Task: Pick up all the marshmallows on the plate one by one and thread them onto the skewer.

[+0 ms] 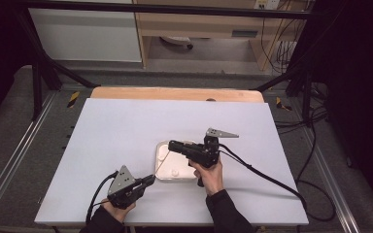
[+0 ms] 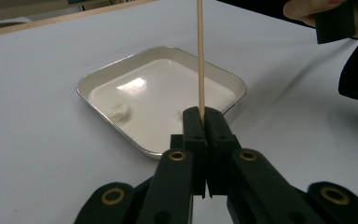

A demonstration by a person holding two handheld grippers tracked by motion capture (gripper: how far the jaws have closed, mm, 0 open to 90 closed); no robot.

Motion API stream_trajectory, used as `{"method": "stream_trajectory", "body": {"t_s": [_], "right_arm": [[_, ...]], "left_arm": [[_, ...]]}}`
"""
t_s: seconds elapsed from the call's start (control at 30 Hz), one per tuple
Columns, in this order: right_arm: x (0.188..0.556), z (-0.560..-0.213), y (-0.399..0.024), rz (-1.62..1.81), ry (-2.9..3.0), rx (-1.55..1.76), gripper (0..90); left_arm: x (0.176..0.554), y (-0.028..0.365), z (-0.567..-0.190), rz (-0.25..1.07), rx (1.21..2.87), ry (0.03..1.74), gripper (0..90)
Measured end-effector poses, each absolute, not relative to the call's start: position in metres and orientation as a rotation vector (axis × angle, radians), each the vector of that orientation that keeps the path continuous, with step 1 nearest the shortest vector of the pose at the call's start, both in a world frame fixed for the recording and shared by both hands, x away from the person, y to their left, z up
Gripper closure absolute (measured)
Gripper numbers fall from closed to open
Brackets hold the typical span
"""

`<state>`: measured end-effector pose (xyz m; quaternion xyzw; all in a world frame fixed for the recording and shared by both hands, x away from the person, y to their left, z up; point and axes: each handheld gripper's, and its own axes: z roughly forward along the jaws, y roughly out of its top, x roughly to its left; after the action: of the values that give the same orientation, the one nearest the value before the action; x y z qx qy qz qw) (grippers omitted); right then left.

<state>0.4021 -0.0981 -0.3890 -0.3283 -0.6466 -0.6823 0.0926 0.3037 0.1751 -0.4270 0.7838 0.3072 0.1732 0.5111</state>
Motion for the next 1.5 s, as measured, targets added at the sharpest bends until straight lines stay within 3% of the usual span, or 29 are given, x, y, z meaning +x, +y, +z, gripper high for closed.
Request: {"method": "stream_trajectory", "body": {"t_s": [1.5], "right_arm": [[0.386,-0.404,-0.087,-2.113,-1.932,-0.952,82.7]], "left_arm": [[0.303,0.172,-0.427,0.428,1.899,0.770,88.9]]}}
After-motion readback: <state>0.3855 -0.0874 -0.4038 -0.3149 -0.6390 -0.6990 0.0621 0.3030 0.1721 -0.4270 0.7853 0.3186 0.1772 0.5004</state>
